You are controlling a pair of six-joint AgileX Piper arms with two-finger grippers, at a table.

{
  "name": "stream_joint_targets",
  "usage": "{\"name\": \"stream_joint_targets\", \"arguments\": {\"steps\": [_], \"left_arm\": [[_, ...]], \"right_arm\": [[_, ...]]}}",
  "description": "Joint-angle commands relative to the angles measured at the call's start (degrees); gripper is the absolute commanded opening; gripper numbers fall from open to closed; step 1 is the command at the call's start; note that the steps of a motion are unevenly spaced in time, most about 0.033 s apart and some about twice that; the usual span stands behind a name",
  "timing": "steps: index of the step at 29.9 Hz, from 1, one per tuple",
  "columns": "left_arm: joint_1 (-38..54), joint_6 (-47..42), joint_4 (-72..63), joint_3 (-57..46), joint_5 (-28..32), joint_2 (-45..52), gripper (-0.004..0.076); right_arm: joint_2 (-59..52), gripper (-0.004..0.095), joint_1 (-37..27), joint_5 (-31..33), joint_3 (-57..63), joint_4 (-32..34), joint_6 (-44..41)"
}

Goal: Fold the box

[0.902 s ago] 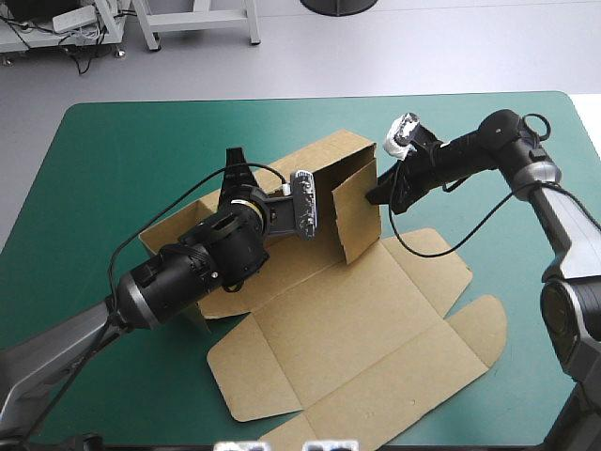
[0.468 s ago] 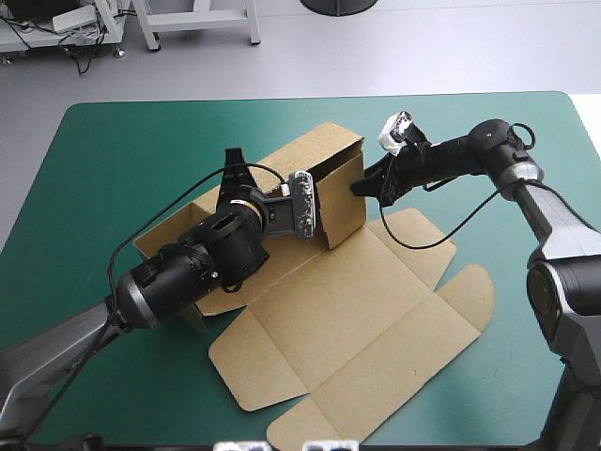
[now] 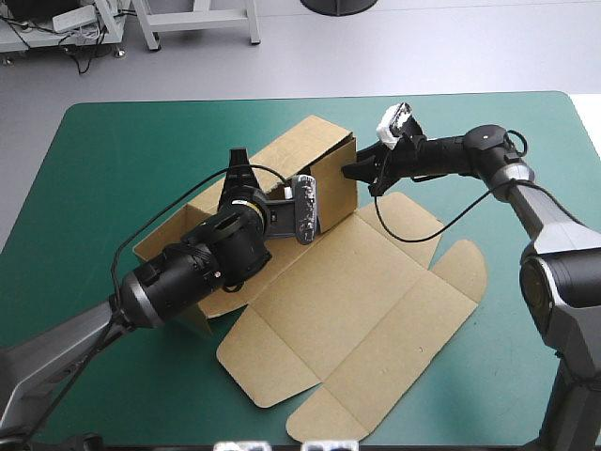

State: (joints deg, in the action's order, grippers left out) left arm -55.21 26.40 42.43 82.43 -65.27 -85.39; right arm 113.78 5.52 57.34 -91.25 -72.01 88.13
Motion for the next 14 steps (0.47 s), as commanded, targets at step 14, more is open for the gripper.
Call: {"name": "stream_joint_targets", "arguments": {"steps": [14], "left_arm": [[-0.1, 1.7, 1.5, 1.6, 3.0, 0.7, -0.0010]], "right_arm": [[-3.2, 0.0078, 4.0, -7.8, -1.2, -8.8, 2.5]]}}
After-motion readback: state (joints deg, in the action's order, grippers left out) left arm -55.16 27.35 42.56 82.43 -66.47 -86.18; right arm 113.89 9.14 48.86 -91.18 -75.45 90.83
